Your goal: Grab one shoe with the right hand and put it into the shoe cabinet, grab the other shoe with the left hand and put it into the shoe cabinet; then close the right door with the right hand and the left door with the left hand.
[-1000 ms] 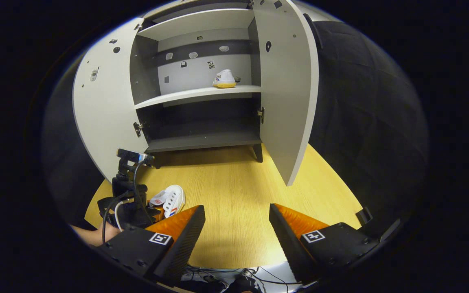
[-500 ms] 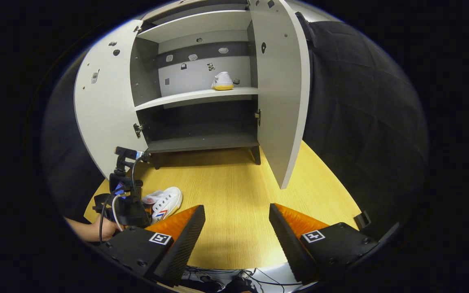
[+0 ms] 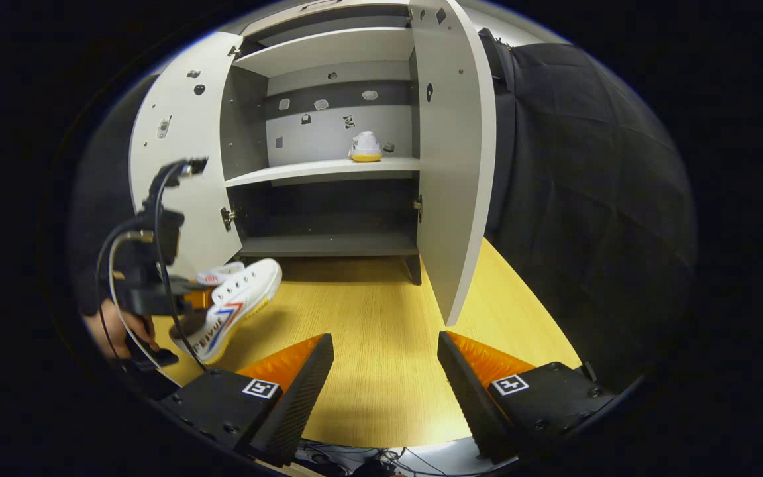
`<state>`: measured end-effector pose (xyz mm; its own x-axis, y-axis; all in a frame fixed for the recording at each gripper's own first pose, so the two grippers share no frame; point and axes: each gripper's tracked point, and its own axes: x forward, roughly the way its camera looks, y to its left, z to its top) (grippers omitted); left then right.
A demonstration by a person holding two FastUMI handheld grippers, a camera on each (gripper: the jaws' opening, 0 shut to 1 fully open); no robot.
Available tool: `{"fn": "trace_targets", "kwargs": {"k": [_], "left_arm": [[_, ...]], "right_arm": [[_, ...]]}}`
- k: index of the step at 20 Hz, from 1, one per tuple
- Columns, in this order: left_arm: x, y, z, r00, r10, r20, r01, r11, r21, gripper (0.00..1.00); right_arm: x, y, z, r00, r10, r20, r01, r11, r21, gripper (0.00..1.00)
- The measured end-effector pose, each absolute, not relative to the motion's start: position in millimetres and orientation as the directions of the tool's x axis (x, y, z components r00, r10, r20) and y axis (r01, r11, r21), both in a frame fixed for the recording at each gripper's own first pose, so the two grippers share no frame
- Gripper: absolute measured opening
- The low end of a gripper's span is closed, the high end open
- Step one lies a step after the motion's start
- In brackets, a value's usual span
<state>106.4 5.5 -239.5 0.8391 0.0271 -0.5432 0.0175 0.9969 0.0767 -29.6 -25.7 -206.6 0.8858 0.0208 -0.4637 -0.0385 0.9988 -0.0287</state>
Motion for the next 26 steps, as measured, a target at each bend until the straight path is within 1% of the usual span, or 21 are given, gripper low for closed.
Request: {"fn": "trace_targets", "kwargs": {"k": [4, 6, 8, 10, 12, 15, 18, 20, 22, 26], "left_arm": [[137, -5, -155, 0.882, 0.003, -0.471, -0.013, 1.0, -0.019, 0.05], [156, 0, -120, 0.889, 0.008, -0.458, -0.021, 1.0, -0.023, 0.05], [180, 10, -82, 0.909, 0.028, -0.416, -0.032, 0.999, -0.004, 0.05], [208, 23, -54, 0.92, 0.055, -0.388, -0.054, 0.998, 0.015, 0.05], [241, 32, -30, 0.925, 0.058, -0.376, -0.064, 0.998, -0.005, 0.05], [295, 43, -1, 0.928, 0.07, -0.365, -0.084, 0.996, -0.022, 0.05], [357, 47, 17, 0.928, 0.096, -0.36, -0.088, 0.995, 0.037, 0.05], [391, 37, 22, 0.921, 0.087, -0.38, -0.08, 0.996, 0.034, 0.05], [428, 31, 15, 0.91, 0.079, -0.408, -0.068, 0.997, 0.041, 0.05], [476, 27, -22, 0.855, 0.124, -0.504, -0.088, 0.992, 0.093, 0.05]], "right_arm": [[-28, -31, -199, 0.905, 0.045, -0.422, -0.064, 0.997, -0.031, 1.0], [-29, -34, -200, 0.903, 0.056, -0.426, -0.074, 0.997, -0.027, 1.0], [-26, -44, -194, 0.914, 0.048, -0.402, -0.077, 0.995, -0.056, 0.99], [-23, -54, -183, 0.925, 0.047, -0.378, -0.08, 0.994, -0.072, 0.99], [-20, -63, -174, 0.934, 0.046, -0.354, -0.078, 0.994, -0.078, 0.99], [-17, -89, -161, 0.946, 0.016, -0.325, -0.051, 0.994, -0.098, 0.99], [-8, -115, -149, 0.951, -0.033, -0.306, 0.005, 0.996, -0.09, 0.99], [-2, -129, -144, 0.953, -0.062, -0.295, 0.037, 0.996, -0.087, 0.99], [0, -145, -139, 0.956, -0.086, -0.281, 0.061, 0.994, -0.095, 0.99], [3, -165, -133, 0.958, -0.105, -0.266, 0.084, 0.993, -0.088, 0.99]]}}
